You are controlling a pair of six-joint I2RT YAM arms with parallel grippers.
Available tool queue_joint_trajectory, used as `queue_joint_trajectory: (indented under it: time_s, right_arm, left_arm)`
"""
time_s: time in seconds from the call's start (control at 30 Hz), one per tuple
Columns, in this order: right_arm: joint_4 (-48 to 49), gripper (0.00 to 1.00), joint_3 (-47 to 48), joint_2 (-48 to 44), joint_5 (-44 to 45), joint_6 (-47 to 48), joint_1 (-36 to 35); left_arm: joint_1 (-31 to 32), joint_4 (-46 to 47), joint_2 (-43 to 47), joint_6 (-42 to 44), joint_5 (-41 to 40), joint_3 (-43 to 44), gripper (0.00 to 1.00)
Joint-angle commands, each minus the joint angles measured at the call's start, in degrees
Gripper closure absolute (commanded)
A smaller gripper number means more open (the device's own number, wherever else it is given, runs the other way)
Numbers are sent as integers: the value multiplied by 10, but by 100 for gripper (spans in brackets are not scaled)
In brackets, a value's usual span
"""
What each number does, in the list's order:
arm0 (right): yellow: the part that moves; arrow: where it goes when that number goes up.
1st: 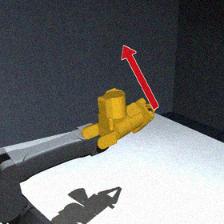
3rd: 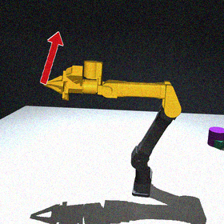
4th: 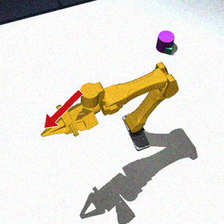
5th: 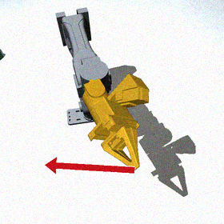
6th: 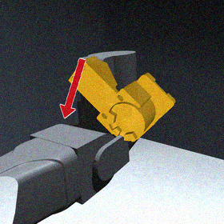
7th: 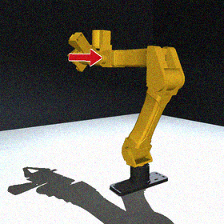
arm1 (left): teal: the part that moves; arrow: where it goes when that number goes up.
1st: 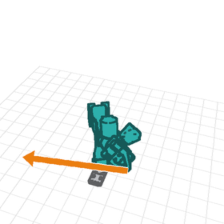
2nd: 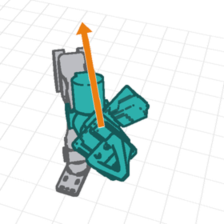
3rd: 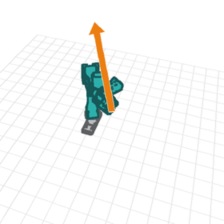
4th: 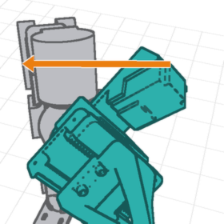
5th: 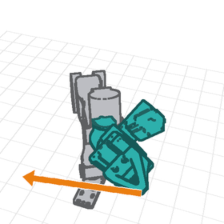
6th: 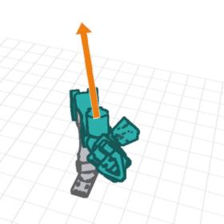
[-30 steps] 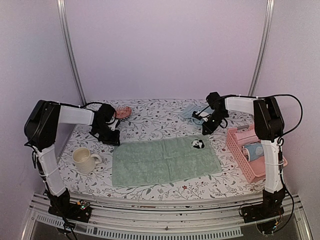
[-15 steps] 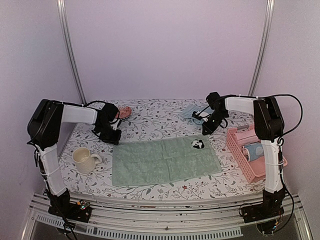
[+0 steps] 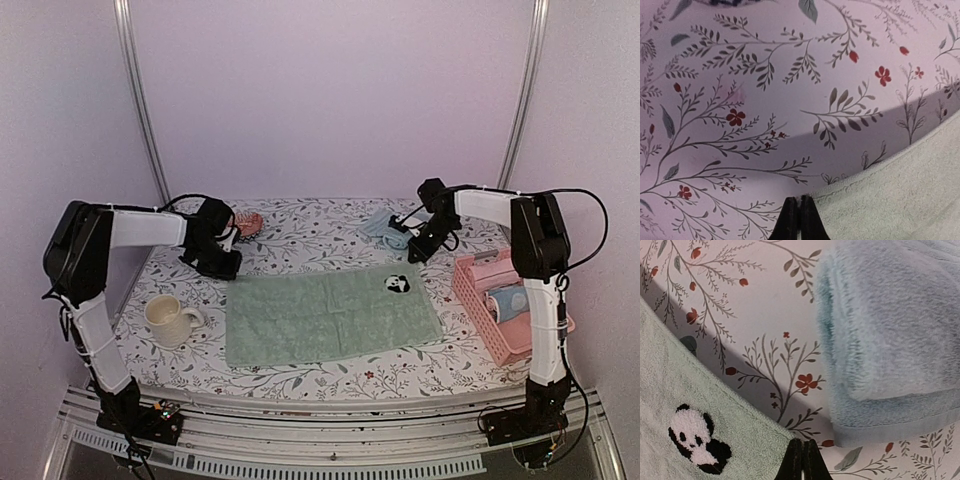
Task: Roll the towels
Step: Pick up the towel from the center of the board, then fold the towel at the center of the board.
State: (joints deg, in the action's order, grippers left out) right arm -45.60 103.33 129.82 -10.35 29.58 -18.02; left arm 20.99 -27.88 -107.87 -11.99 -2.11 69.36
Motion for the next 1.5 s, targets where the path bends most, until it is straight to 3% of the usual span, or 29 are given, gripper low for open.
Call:
queue_joint_trajectory:
  time_s: [0.0,0.3,0.67,1.03,1.47]
  right_arm:
    - [7,98,44,-33,26,8,23]
    - [9,98,62,-37,24,2,24]
    - [55,97,-23,-133,-1,5,30]
    - [55,98,-24,-106,-29,4,35]
    - [64,98,-180,-205,-29,39,36]
  left_arm:
    - [2,50,65,7,6,-1,100]
    - [3,63,66,1,21,-7,100]
    - [2,60,120,13,27,-19,100]
    - [0,63,135,6,51,-37,100]
    - [13,-27,182,10,91,-59,100]
